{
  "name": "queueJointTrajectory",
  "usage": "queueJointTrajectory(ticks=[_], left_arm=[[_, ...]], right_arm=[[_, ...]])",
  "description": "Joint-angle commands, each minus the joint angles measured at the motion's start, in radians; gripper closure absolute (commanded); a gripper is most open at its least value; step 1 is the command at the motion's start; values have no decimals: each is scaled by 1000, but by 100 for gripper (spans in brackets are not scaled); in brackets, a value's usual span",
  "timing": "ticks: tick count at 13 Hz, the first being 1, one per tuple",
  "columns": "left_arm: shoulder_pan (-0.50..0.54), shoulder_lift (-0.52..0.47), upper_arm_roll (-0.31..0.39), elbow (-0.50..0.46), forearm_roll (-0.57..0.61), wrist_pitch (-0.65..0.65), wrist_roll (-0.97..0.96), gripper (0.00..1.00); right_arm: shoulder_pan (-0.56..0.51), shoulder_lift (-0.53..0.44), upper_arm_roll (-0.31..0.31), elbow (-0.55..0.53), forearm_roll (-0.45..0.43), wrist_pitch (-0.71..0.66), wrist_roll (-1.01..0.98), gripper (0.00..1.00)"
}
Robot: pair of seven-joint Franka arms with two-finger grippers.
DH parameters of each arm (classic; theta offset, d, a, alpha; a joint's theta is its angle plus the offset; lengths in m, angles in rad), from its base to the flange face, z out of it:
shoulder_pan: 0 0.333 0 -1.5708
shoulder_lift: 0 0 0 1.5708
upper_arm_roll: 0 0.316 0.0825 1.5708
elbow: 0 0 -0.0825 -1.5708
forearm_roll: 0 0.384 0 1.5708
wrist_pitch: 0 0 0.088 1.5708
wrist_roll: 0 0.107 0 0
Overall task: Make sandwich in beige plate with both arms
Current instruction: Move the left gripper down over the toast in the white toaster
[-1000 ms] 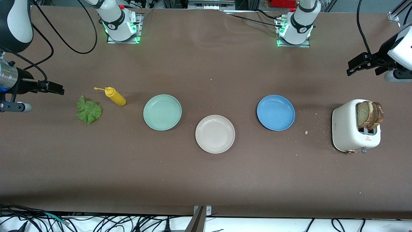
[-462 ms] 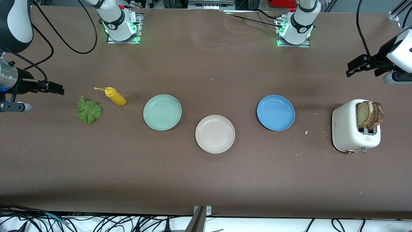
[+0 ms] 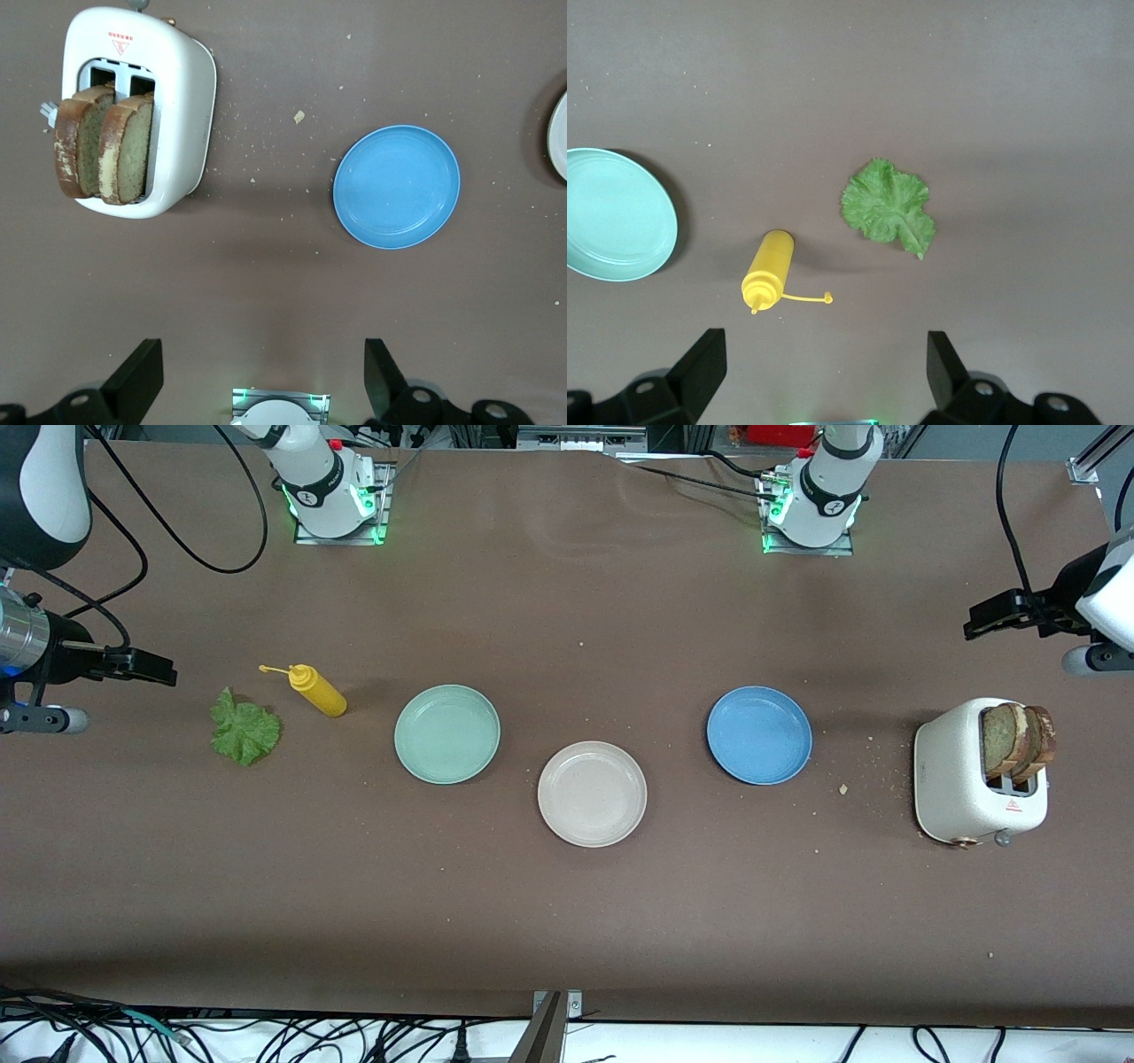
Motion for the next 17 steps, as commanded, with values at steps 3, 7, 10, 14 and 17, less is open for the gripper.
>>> queueJointTrajectory(ticks=[3,7,10,14,17], left_arm=[[12,31,-9,-38,71,44,48,0],[71,29,-7,-161,71,225,177,0],[117,28,-7,-259,71,361,238,0],[156,31,-7,-369,71,525,298,0],[165,57,-7,-391,71,576,314,0]], right_arm=[[-4,-7,1,-6,5,1,1,0],[-4,-7,1,-6,5,1,1,0],[-2,-7,1,-6,5,1,1,0],[-4,-7,1,-6,5,1,1,0],[-4,-7,1,-6,5,1,1,0]])
